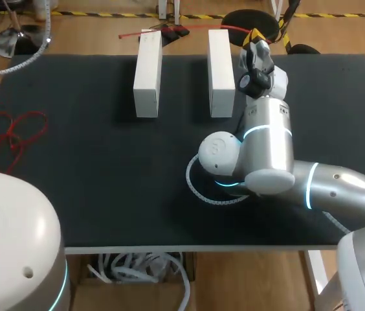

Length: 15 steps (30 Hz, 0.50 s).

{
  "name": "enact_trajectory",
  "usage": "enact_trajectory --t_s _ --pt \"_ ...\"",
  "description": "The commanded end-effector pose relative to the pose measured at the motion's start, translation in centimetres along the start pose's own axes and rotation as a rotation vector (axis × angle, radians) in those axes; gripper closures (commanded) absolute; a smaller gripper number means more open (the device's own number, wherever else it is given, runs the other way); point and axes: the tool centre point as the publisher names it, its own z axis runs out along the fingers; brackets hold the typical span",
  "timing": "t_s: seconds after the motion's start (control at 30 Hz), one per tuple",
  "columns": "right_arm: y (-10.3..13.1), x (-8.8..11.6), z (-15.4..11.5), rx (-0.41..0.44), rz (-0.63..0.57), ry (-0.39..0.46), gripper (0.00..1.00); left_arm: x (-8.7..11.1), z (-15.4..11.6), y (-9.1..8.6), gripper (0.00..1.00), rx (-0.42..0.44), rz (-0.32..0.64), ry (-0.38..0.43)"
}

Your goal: Grab the tape and strap the tape.

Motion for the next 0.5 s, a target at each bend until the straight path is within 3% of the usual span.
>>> enact_trajectory --t_s 0.03,0.5 --pt "0.2 0.0 0.0 0.004 -0.002 -0.001 1.00 0.3 -0.1 0.7 0.00 0.033 0.008 -0.027" --pt "0.0 0.0 0.1 0.006 0.002 0.001 1.00 0.2 0.7 2.1 0.00 0.191 0.046 -0.084"
